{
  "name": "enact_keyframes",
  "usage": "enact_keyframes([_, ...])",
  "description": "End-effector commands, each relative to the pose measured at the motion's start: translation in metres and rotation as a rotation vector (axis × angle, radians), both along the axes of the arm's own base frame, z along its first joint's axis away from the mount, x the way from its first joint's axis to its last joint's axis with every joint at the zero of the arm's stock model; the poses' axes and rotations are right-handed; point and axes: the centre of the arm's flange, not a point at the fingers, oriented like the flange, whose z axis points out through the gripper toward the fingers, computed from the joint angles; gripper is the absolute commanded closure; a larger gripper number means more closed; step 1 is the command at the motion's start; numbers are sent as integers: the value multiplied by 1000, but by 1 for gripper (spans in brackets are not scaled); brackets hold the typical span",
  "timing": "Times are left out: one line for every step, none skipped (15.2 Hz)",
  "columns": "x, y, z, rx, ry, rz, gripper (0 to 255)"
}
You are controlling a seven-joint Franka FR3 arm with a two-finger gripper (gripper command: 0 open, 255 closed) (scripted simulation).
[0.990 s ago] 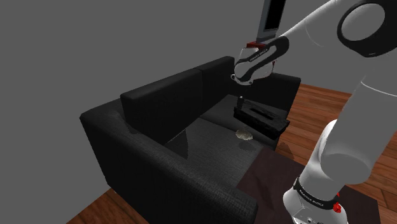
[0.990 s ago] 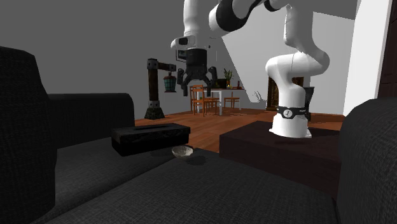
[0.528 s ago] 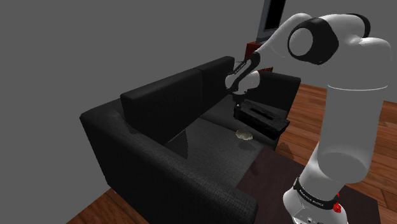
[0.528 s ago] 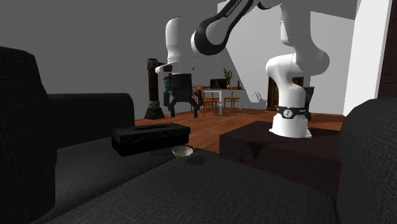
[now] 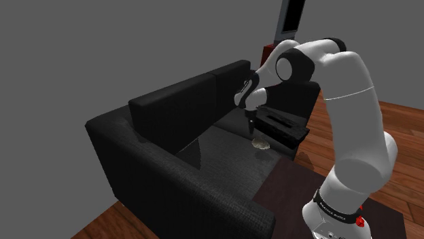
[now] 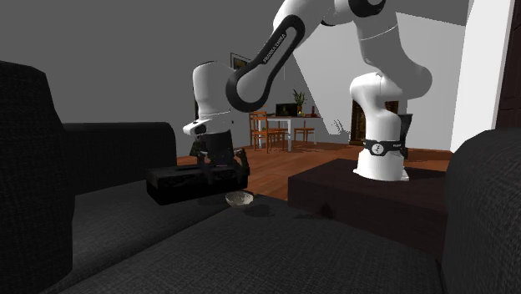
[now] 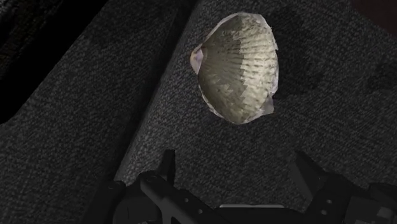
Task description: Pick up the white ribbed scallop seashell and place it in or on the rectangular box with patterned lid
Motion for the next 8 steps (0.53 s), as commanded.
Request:
enact_keyframes([9,-8,-23,5,18,29,0])
enact_keyframes([8,-8,-28,5,18,29,0])
enact_keyframes([7,-8,-34,5,18,29,0])
enact_keyframes([6,-9,-39,5,18,29,0])
enact_keyframes([5,-9,-44,5,18,29,0])
enact_keyframes([4,-9,-49,5,18,29,0])
enact_keyframes([3,-9,-54,5,18,29,0])
enact_keyframes([2,-9,-60,5,18,29,0])
